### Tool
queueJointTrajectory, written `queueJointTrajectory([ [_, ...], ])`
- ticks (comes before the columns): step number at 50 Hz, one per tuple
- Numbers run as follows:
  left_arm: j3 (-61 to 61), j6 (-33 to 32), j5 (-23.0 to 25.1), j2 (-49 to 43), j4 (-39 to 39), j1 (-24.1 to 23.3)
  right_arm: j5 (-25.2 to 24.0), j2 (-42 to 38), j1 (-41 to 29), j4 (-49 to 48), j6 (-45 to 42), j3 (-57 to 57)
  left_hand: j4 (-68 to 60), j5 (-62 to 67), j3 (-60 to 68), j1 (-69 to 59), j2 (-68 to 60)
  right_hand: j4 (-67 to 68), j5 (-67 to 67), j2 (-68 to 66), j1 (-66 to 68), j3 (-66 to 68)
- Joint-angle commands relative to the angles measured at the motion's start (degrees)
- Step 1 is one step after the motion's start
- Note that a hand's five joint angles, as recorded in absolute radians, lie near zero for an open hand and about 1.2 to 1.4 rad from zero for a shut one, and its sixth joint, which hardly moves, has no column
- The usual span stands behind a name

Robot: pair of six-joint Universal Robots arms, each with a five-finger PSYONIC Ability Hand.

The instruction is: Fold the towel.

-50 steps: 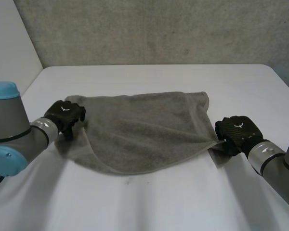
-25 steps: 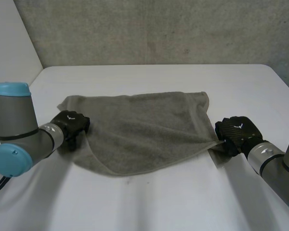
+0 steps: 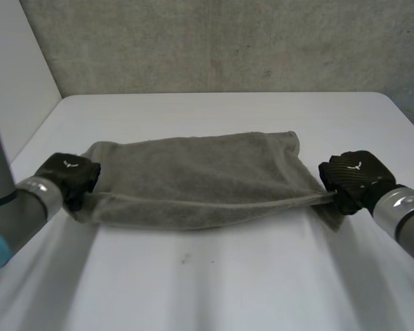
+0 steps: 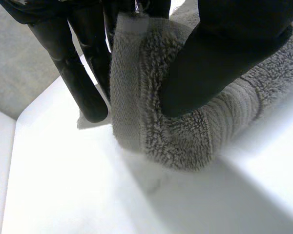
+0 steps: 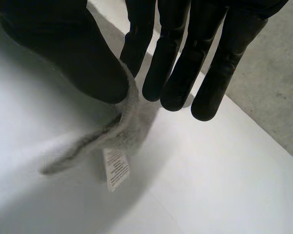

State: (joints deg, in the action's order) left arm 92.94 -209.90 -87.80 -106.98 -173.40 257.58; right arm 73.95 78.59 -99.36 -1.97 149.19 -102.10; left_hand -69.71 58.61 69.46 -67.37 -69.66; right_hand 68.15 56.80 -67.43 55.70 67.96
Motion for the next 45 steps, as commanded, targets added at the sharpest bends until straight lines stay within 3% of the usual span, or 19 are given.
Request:
queueJointTrajectory([
  [1, 14.8, 3.5, 0.5, 20.2, 0.6, 2.8, 0.5, 9.1, 1.6, 17.7, -11.1, 1.2, -10.3, 11.4, 10.5, -12.6, -10.3, 11.9, 13.2, -12.6, 24.3, 12.0],
  [3, 16.3, 4.3, 0.6, 24.2, 0.6, 3.5, 0.4, 15.0, 2.2, 23.7, -16.5, 1.4, -10.3, 11.4, 10.5, -12.6, -10.3, 11.9, 13.2, -12.6, 24.3, 12.0],
  [7, 17.1, 6.3, 0.8, 34.2, 0.6, 4.3, 0.1, 20.2, 2.7, 25.3, -19.2, 2.3, -10.3, 11.4, 10.5, -12.6, -10.3, 11.9, 13.2, -12.6, 24.3, 12.0],
  [16, 14.2, 7.2, 1.0, 36.8, 0.1, 4.4, 0.4, 23.3, 2.2, 24.4, -16.1, 8.9, -10.3, 11.4, 10.5, -12.6, -10.3, 11.9, 13.2, -12.6, 24.3, 12.0],
  [18, 13.8, 7.2, 1.1, 34.3, -0.5, 4.9, 0.7, 22.7, 2.2, 24.3, -16.1, 9.4, -10.3, 11.4, 10.5, -12.6, -10.3, 11.9, 13.2, -12.6, 24.3, 12.0],
  [22, 13.5, 7.6, 1.0, 28.3, -2.2, 5.3, 0.8, 13.2, 2.2, 24.4, -16.7, 10.5, -10.3, 11.4, 10.5, -12.6, -10.3, 11.9, 13.2, -12.6, 24.3, 12.0],
  [27, 10.8, 9.6, 1.0, 12.7, -8.6, 4.4, 1.9, 1.7, 1.7, 24.5, -18.4, 14.0, -10.3, 11.4, 10.5, -12.6, -10.3, 11.9, 13.2, -12.6, 24.3, 12.0],
  [29, 9.1, 9.7, 1.0, 8.5, -10.3, 4.2, 5.0, -5.0, 0.5, 24.5, -19.7, 18.5, -10.3, 11.4, 10.5, -12.6, -10.3, 11.9, 13.2, -12.6, 24.3, 12.0],
  [32, 3.3, 9.7, 1.0, 0.9, -12.5, 3.0, 6.9, -8.0, -0.2, 24.4, -20.3, 21.2, -10.3, 11.4, 10.5, -12.6, -10.3, 11.9, 13.2, -12.6, 24.3, 12.0],
  [33, 3.3, 9.7, 1.0, 0.9, -12.5, 3.0, 9.6, -11.2, -1.4, 23.9, -20.4, 25.0, -10.3, 11.4, 10.5, -12.6, -10.3, 11.9, 13.2, -12.6, 24.3, 12.0],
  [37, -10.9, 9.9, 0.8, -6.8, -13.5, 1.2, 13.2, -15.5, -3.9, 21.5, -20.5, 32.2, -10.3, 11.4, 10.5, -12.6, -10.3, 11.9, 13.2, -12.6, 24.3, 12.0],
  [40, -22.5, 10.3, 0.4, -9.4, -13.6, 0.6, 14.9, -18.2, -5.8, 11.7, -20.3, 43.9, -10.3, 11.4, 10.5, -12.6, -10.3, 11.9, 13.2, -12.6, 24.3, 12.0],
  [43, -33.6, 12.5, 0.2, -10.3, -15.2, -0.5, 14.9, -18.0, -5.8, 7.2, -20.2, 46.5, -10.3, 11.4, 10.5, -12.6, -10.3, 11.9, 13.2, -12.6, 24.3, 12.0],
  [45, -38.0, 14.1, 0.1, -10.3, -17.1, -0.8, 14.9, -15.9, -6.1, -5.3, -19.7, 49.0, -10.3, 11.4, 10.5, -12.6, -10.3, 11.9, 13.2, -12.6, 24.3, 12.0],
])
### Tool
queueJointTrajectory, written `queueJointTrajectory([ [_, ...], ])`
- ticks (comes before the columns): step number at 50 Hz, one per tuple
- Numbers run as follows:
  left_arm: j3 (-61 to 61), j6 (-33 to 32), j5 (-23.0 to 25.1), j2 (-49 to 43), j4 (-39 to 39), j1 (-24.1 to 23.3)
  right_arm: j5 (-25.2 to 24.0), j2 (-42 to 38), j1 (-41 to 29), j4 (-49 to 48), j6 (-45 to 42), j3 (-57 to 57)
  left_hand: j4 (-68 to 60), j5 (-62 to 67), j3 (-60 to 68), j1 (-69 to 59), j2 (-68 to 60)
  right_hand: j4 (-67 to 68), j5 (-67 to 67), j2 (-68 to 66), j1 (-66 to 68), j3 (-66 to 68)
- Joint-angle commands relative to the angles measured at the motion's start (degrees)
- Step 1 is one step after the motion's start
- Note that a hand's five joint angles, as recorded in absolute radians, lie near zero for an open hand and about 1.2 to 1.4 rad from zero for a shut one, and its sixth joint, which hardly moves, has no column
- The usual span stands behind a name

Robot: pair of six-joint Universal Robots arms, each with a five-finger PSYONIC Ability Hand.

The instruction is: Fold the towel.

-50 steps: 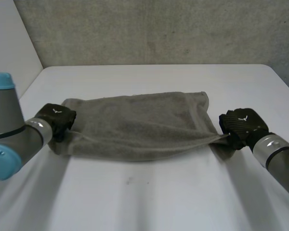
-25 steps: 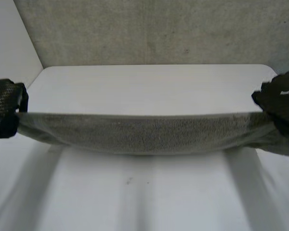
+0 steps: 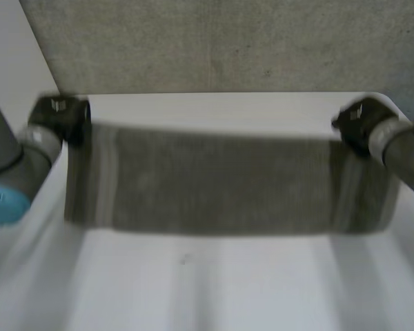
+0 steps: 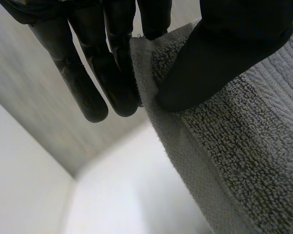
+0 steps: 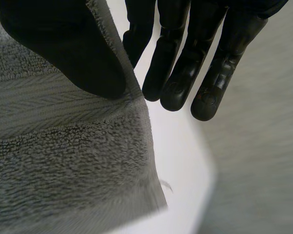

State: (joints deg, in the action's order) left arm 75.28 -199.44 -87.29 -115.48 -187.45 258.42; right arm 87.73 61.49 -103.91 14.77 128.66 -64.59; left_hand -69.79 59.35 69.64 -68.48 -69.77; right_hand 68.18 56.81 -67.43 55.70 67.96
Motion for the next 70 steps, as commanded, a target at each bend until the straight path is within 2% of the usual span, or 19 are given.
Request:
queueJointTrajectory([
  [1, -23.6, 5.6, -0.7, -1.4, -5.7, -1.7, 1.1, 1.3, -1.6, -22.1, 0.8, 11.5, -10.2, 10.6, 10.4, -11.5, -10.2, 11.8, 13.2, -12.6, 24.3, 12.0],
  [3, -25.4, 7.5, -1.5, -0.8, -8.4, -1.9, 0.8, 6.1, -1.8, -34.6, 1.0, 9.4, -10.2, 10.6, 10.4, -11.5, -10.2, 11.8, 13.2, -12.6, 24.3, 12.0],
  [6, -26.0, 10.1, -3.6, 1.5, -12.5, -1.9, 0.8, 9.6, -2.1, -40.4, 1.0, 5.6, -10.2, 10.6, 10.4, -11.5, -10.2, 11.8, 13.2, -12.6, 24.3, 12.0],
  [10, -23.2, 11.4, -4.6, 3.5, -13.6, -1.9, 0.4, 11.1, -2.1, -39.9, 1.0, 2.0, -10.2, 10.6, 10.4, -11.5, -10.2, 11.8, 13.2, -12.6, 24.3, 12.0],
  [15, -10.8, 12.0, -4.3, 5.2, -14.0, -1.1, -1.3, 11.4, -2.1, -38.2, 2.2, -3.9, -10.2, 10.6, 10.4, -11.5, -10.2, 11.8, 13.2, -12.6, 24.3, 12.0],
  [25, 9.5, 14.0, -3.9, 4.2, -16.5, -0.2, -8.4, 10.4, -0.9, -35.2, 6.6, -19.4, -10.2, 10.6, 10.4, -11.5, -10.2, 11.8, 13.2, -12.6, 24.3, 12.0],
  [35, 24.4, 13.9, 0.1, 3.5, -19.0, -0.1, -10.0, 6.3, -0.9, -33.6, 5.9, -31.5, -10.2, 10.6, 10.4, -11.5, -10.2, 11.8, 13.2, -12.6, 24.3, 12.0],
  [40, 29.7, 13.6, 0.5, 7.0, -13.2, 0.1, -10.0, 7.4, -0.9, -26.6, 5.2, -34.5, -10.2, 10.6, 10.4, -11.5, -10.2, 11.8, 13.2, -12.6, 24.3, 12.0],
  [42, 32.5, 12.9, 0.5, 13.0, -4.5, 1.3, -9.5, 9.8, -0.9, -22.4, 4.7, -34.7, -10.2, 10.6, 10.4, -11.5, -10.2, 11.8, 13.2, -12.6, 24.3, 12.0],
  [43, 32.5, 12.9, 0.5, 13.0, -4.5, 1.3, -9.3, 13.4, -0.8, -17.3, 3.8, -34.9, -10.2, 10.6, 10.4, -11.5, -10.2, 11.8, 13.2, -12.6, 24.3, 12.0],
  [44, 33.7, 12.2, 0.3, 16.7, 0.9, 2.5, -9.2, 16.9, -0.4, -11.0, 3.1, -34.8, -10.2, 10.6, 10.4, -11.5, -10.2, 11.8, 13.2, -12.6, 24.3, 12.0],
  [45, 34.6, 11.5, 0.2, 20.9, 6.8, 3.7, -9.2, 16.9, -0.4, -10.9, 3.1, -34.8, -10.2, 10.6, 10.4, -11.5, -10.2, 11.8, 13.2, -12.6, 24.3, 12.0],
  [46, 34.6, 11.5, 0.2, 20.9, 6.8, 3.7, -9.2, 19.9, 0.4, -4.3, 2.1, -34.5, -10.2, 10.6, 10.4, -11.5, -10.2, 11.8, 13.2, -12.6, 24.3, 12.0],
  [49, 35.1, 11.1, 1.2, 28.4, 16.9, 5.6, -9.7, 25.0, 2.1, 7.1, -0.2, -33.7, -10.2, 10.6, 10.4, -11.5, -10.2, 11.8, 13.2, -12.6, 24.3, 12.0],
  [50, 35.1, 10.9, 1.9, 31.2, 19.6, 6.1, -9.7, 25.0, 2.1, 7.1, -0.2, -33.7, -10.2, 10.6, 10.4, -11.5, -10.2, 11.8, 13.2, -12.6, 24.3, 12.0],
  [54, 34.8, 10.8, 4.4, 33.0, 19.3, 6.9, -10.7, 29.0, 3.1, 9.4, -1.9, -32.1, -10.2, 10.6, 10.4, -11.5, -10.2, 11.8, 13.2, -12.6, 24.3, 12.0],
  [59, 33.6, 10.8, 6.1, 31.9, 16.2, 8.1, -10.3, 25.7, 2.8, 2.6, -2.1, -31.3, -10.2, 10.6, 10.4, -11.5, -10.2, 11.8, 13.2, -12.6, 24.3, 12.0],
  [63, 30.5, 10.7, 5.5, 21.9, 10.5, 7.0, -9.3, 14.7, 1.7, -3.7, -1.7, -27.4, -10.2, 10.6, 10.4, -11.5, -10.2, 11.8, 13.2, -12.6, 24.3, 12.0],
  [70, 22.4, 10.9, 4.8, 9.0, 4.0, 5.3, -5.2, 3.7, -1.1, -7.9, -1.9, -18.8, -10.2, 10.6, 10.4, -11.5, -10.2, 11.8, 13.2, -12.6, 24.3, 12.0],
])
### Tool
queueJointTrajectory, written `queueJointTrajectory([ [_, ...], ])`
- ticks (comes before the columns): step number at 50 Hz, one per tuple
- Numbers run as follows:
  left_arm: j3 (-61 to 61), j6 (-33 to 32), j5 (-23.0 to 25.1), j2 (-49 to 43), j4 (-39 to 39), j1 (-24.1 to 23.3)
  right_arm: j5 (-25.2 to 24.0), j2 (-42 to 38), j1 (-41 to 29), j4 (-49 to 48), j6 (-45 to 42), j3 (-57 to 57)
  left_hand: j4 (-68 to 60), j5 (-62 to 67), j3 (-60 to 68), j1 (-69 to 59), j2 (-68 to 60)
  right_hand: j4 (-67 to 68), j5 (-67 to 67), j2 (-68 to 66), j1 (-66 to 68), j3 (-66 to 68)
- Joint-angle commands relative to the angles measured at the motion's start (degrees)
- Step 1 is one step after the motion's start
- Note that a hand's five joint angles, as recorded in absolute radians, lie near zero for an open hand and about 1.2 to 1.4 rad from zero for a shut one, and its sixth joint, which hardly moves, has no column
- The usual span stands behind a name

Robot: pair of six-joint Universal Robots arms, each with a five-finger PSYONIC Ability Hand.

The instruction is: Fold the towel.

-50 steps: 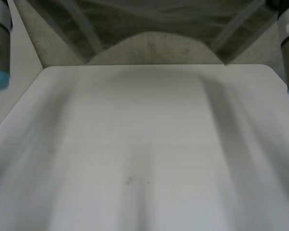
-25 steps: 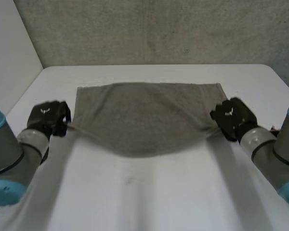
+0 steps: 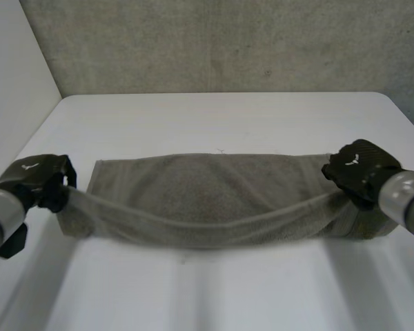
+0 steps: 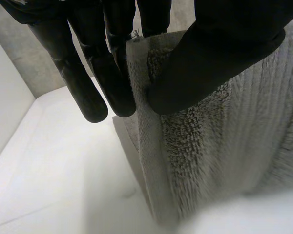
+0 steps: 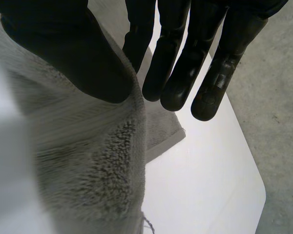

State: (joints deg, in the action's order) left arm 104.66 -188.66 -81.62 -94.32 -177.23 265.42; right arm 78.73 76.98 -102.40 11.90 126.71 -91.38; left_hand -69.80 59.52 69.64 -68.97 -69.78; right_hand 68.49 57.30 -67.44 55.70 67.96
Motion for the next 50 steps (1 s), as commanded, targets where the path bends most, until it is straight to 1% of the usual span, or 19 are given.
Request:
queueJointTrajectory([
  [1, -9.6, 0.1, -1.8, -15.5, -7.9, -2.0, 4.5, -15.0, -3.1, -6.8, 0.2, 10.7, -10.2, 10.5, 10.4, -11.0, -10.2, 11.5, 12.7, -12.6, 24.3, 12.0],
  [4, -15.2, 0.1, -4.1, -21.2, -10.8, -3.3, 4.7, -17.7, -3.2, -9.1, 0.3, 13.1, -10.2, 10.5, 10.4, -11.0, -10.2, 11.5, 12.7, -12.6, 24.3, 12.0],
  [9, -24.4, 0.2, -7.8, -29.4, -14.5, -4.5, 5.1, -26.9, -3.9, -23.2, 0.3, 22.0, -10.2, 10.5, 10.4, -11.0, -10.2, 11.5, 12.7, -12.6, 24.3, 12.0],
  [10, -27.3, 0.2, -8.6, -31.9, -15.1, -4.7, 5.1, -26.9, -3.9, -23.2, 0.3, 22.0, -10.2, 10.5, 10.4, -11.0, -10.2, 11.5, 12.7, -12.6, 24.3, 12.0],
  [14, -32.7, 0.2, -9.6, -36.5, -15.5, -5.3, 5.2, -32.8, -4.1, -32.3, -0.2, 27.5, -10.2, 10.5, 10.4, -11.0, -10.2, 11.5, 12.7, -12.6, 24.3, 12.0],
  [19, -37.8, 0.1, -9.5, -41.0, -15.6, -6.7, 4.2, -37.1, -4.2, -35.5, 0.4, 30.3, -10.2, 10.5, 10.4, -11.0, -10.2, 11.5, 12.7, -12.6, 24.3, 12.0],
  [20, -38.4, 0.2, -9.5, -41.6, -15.6, -7.0, 4.2, -37.1, -4.2, -35.5, 0.4, 30.3, 19.1, -18.8, -18.9, 18.3, 19.1, 11.5, 12.7, -12.6, 24.3, 12.0],
  [21, -38.4, 0.2, -9.5, -41.6, -15.6, -7.0, 4.0, -38.0, -4.3, -35.9, 0.5, 30.5, 19.4, -19.1, -19.2, 18.5, 19.4, -15.4, -14.2, 14.4, -2.6, -14.9],
  [22, -38.6, 0.2, -9.7, -41.6, -15.7, -7.3, 4.0, -38.6, -4.6, -36.2, 0.7, 30.5, 59.8, -59.5, -59.6, 59.0, 59.8, -56.0, -54.8, 54.9, -43.2, -55.4],
  [24, -38.5, 0.6, -9.4, -41.5, -15.9, -7.4, 4.0, -38.6, -4.8, -36.2, 1.3, 30.3, 55.5, -55.3, -55.4, 54.7, 55.5, -58.5, -57.3, 57.4, -45.7, -58.0],
  [25, -38.2, 0.7, -9.4, -41.0, -16.1, -7.5, 4.0, -38.1, -4.9, -36.3, 2.6, 29.8, 59.8, -59.5, -59.6, 59.0, 59.8, -58.5, -57.3, 57.4, -45.7, -58.0],
  [28, -37.3, 0.9, -9.5, -39.7, -16.3, -8.3, 4.2, -36.9, -4.9, -36.2, 4.5, 28.8, 59.8, -59.5, -59.6, 59.0, 59.8, -58.5, -57.3, 57.4, -45.7, -58.0],
  [33, -33.2, 0.9, -9.5, -34.7, -16.3, -8.6, 4.2, -26.6, -4.1, -34.7, 18.0, 20.6, 59.8, -59.5, -59.6, 59.0, 59.8, -58.5, -57.3, 57.4, -45.7, -58.0],
  [34, -31.2, 0.9, -9.4, -32.9, -16.4, -8.6, 4.2, -26.5, -4.1, -34.7, 18.0, 20.6, 59.8, -59.5, -59.6, 59.0, 59.8, -58.5, -57.3, 57.4, -45.7, -58.0],
  [36, -29.1, 0.9, -9.4, -30.9, -16.4, -8.6, 3.8, -21.4, -4.0, -30.6, 23.7, 16.3, 59.8, -59.5, -59.6, 59.0, 59.8, -58.5, -57.3, 57.4, -45.7, -58.0],
  [39, -24.5, 0.9, -9.4, -26.6, -16.3, -8.6, 3.7, -19.3, -3.8, -27.5, 25.6, 14.8, 59.8, -59.5, -59.6, 59.0, 59.8, -58.5, -57.3, 57.4, -45.7, -58.0],
  [41, -21.8, 0.9, -9.3, -24.5, -16.4, -8.6, 3.7, -16.3, -1.7, -20.6, 28.0, 12.3, 59.8, -59.5, -59.6, 59.0, 59.8, -58.5, -57.3, 57.4, -45.7, -58.0],
  [46, -14.6, 1.0, -9.3, -18.6, -16.6, -9.1, 2.9, -14.6, 2.2, -10.1, 29.4, 9.7, 59.8, -59.5, -59.6, 59.0, 59.8, -58.5, -57.3, 57.4, -45.7, -58.0],
  [50, -9.6, 1.1, -9.3, -15.5, -17.8, -10.5, 1.7, -14.8, 3.7, -6.1, 29.4, 8.8, 59.8, -59.5, -59.6, 59.0, 59.8, -58.5, -57.3, 57.4, -45.7, -58.0],
])
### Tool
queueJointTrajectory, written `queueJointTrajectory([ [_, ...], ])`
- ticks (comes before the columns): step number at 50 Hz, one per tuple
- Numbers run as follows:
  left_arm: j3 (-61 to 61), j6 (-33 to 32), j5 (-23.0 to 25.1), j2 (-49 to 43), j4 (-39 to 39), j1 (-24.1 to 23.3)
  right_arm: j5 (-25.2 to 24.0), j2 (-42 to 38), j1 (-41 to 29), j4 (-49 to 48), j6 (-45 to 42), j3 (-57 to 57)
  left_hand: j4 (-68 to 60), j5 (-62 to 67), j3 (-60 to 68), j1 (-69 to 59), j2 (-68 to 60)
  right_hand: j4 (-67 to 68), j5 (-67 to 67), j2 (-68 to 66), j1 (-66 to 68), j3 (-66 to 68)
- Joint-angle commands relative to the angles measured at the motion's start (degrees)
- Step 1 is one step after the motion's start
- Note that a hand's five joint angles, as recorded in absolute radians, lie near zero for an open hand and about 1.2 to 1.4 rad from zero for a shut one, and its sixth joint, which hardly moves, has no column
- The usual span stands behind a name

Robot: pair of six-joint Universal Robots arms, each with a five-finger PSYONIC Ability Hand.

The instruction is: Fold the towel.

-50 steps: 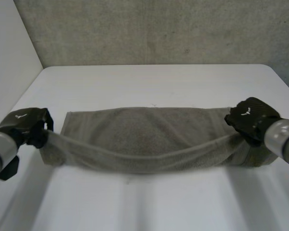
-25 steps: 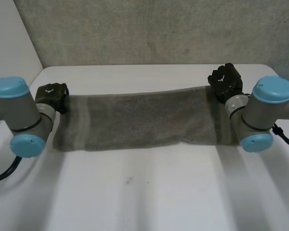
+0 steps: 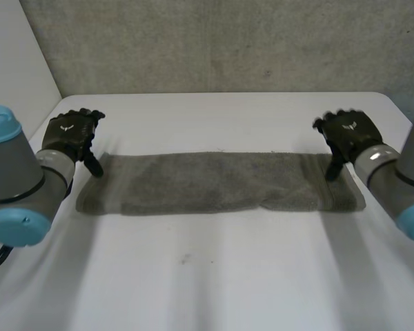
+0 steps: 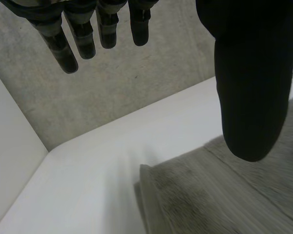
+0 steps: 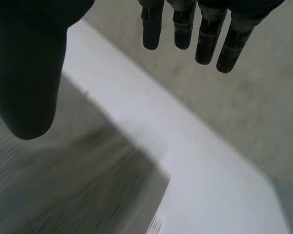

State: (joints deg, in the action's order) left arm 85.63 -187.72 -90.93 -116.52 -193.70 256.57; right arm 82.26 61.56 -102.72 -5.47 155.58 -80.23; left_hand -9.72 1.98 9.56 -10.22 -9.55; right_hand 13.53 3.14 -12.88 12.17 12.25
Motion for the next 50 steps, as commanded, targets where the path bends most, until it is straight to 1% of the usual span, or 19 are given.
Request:
queueJointTrajectory([
  [1, 9.5, 0.2, 0.1, 6.7, -1.3, -1.7, -2.4, 0.4, 5.0, 11.5, 0.6, -2.9, -0.3, -2.0, 0.4, 0.2, -0.4, 1.2, 1.6, -1.9, 2.6, 2.5],
  [5, 13.3, 1.2, 0.1, 7.9, -3.5, -2.3, -4.2, -0.5, 6.7, 10.4, 0.6, -4.3, -0.3, -2.0, 0.4, 0.2, -0.4, 8.7, 9.1, -9.3, 10.0, 9.9],
  [7, 14.4, 2.0, 0.1, 8.2, -4.5, -2.2, -5.6, -2.8, 7.9, 7.9, 0.4, -5.0, -0.3, -2.0, 0.4, 0.2, -0.4, 18.7, 19.1, -19.4, 20.1, 20.0],
  [8, 15.5, 2.8, 0.0, 8.2, -5.5, -2.2, -5.6, -2.8, 7.9, 7.8, 0.4, -5.0, -0.3, -2.0, 0.4, 0.2, -0.4, 18.8, 19.2, -19.4, 20.1, 20.0],
  [10, 16.4, 3.5, 0.0, 8.2, -6.5, -2.3, -6.2, -4.6, 8.8, 5.9, -0.2, -5.5, -0.3, -2.0, 0.4, 0.2, -0.4, 26.3, 26.7, -27.0, 27.7, 27.6],
  [19, 17.7, 4.0, 0.1, 8.2, -7.4, -2.1, -6.1, -7.1, 9.8, 2.2, -0.4, -5.5, -0.3, -2.0, 0.4, 0.2, -0.4, 34.1, 34.5, -34.7, 35.4, 35.3],
  [21, 17.7, 4.0, 0.1, 8.2, -7.4, -2.1, -6.1, -7.2, 10.3, 0.6, -0.6, -5.7, -0.3, -2.0, 0.4, 0.2, -0.4, 44.4, 44.8, -45.1, 45.8, 45.7],
  [22, 17.8, 4.0, 0.1, 8.2, -7.4, -2.1, -6.1, -7.2, 10.3, 0.6, -0.6, -5.7, -0.3, -2.0, 0.4, 0.2, -0.4, 44.5, 44.9, -45.1, 45.9, 45.8],
  [24, 17.8, 4.0, 0.1, 8.2, -7.4, -2.1, -6.2, -7.2, 10.9, -0.9, -1.5, -5.8, -0.3, -2.0, 0.4, 0.2, -0.4, 54.2, 54.6, -54.9, 55.6, 55.5],
  [25, 17.9, 4.0, 0.1, 8.2, -7.4, -2.2, -6.2, -7.2, 10.9, -0.9, -1.5, -5.8, -0.3, -2.0, 0.4, 0.2, -0.4, 54.2, 54.6, -54.9, 55.6, 55.5],
  [26, 17.9, 4.0, 0.1, 8.2, -7.4, -2.2, -6.2, -7.3, 11.2, -1.5, -2.3, -5.7, -0.3, -2.0, 0.4, 0.2, -0.4, 66.3, 66.7, -67.0, 67.7, 67.6],
  [31, 18.0, 4.1, 0.1, 8.2, -7.4, -2.1, -4.7, -7.6, 12.9, -1.2, -6.8, -4.9, -0.3, -2.0, 0.4, 0.2, -0.4, 66.5, 66.9, -67.1, 67.8, 67.7],
  [35, 18.2, 4.1, 0.0, 8.3, -7.4, -2.2, -1.1, -6.4, 14.9, -1.7, -11.9, -4.9, -0.3, -2.0, 0.4, 0.2, -0.4, 66.5, 66.9, -67.1, 67.8, 67.7],
  [37, 18.2, 4.2, 0.0, 8.3, -7.4, -2.2, 5.1, -3.9, 17.1, -3.0, -18.2, -4.6, -0.3, -2.0, 0.4, 0.2, -0.4, 66.5, 66.9, -67.1, 67.8, 67.7],
  [38, 18.3, 4.2, 0.0, 8.4, -7.3, -2.2, 5.1, -3.9, 17.1, -3.1, -18.2, -4.6, -0.3, -2.0, 0.4, 0.2, -0.4, 66.5, 66.9, -67.1, 67.8, 67.7],
  [40, 18.3, 4.2, 0.0, 8.5, -7.3, -2.2, 9.4, -1.9, 19.3, -5.8, -24.2, -4.2, -0.3, -2.0, 0.4, 0.2, -0.4, 66.5, 66.9, -67.1, 67.8, 67.7],
  [46, 18.2, 4.2, 0.0, 9.0, -7.3, -2.3, 8.2, -0.9, 18.8, -8.2, -26.5, -3.4, -0.3, -2.0, 0.4, 0.2, -0.4, 66.5, 66.9, -67.1, 67.8, 67.7],
  [49, 18.3, 4.2, 0.0, 9.0, -7.3, -2.3, 5.6, 0.3, 15.3, -8.6, -24.4, -2.3, -0.3, -2.0, 0.4, 0.2, -0.4, 66.5, 66.9, -67.1, 67.8, 67.7],
  [50, 18.3, 4.2, 0.0, 9.0, -7.3, -2.3, 4.4, 1.4, 12.1, -8.7, -22.5, -1.9, -0.3, -2.0, 0.4, 0.2, -0.4, 66.5, 66.9, -67.1, 67.8, 67.7],
])
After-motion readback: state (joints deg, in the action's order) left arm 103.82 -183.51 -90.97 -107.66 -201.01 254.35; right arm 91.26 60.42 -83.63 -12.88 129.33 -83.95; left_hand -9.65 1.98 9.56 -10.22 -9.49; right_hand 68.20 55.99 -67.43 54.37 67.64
